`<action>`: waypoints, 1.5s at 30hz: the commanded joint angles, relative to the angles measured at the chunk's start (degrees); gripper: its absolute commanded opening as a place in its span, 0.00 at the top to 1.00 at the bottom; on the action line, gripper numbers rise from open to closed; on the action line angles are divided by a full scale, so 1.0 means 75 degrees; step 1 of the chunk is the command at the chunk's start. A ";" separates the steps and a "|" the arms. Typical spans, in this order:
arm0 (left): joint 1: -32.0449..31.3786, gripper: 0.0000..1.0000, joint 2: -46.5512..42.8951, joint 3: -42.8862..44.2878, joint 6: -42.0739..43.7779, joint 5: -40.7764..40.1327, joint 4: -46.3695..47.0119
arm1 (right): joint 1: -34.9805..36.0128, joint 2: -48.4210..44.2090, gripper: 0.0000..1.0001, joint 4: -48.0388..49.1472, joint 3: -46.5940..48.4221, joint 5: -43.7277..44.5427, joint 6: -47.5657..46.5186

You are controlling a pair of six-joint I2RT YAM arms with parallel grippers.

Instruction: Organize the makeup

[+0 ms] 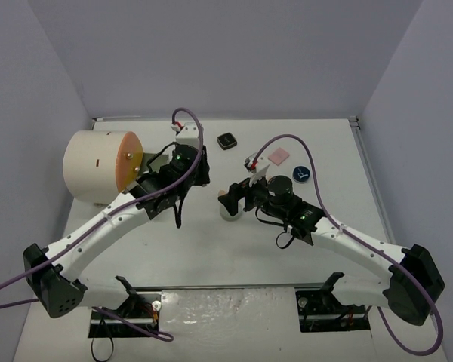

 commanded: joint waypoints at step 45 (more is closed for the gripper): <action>0.2080 0.40 0.3682 0.2576 0.3011 -0.1172 -0.2608 | -0.0554 -0.2051 0.00 -0.1580 -0.0559 0.2131 -0.0712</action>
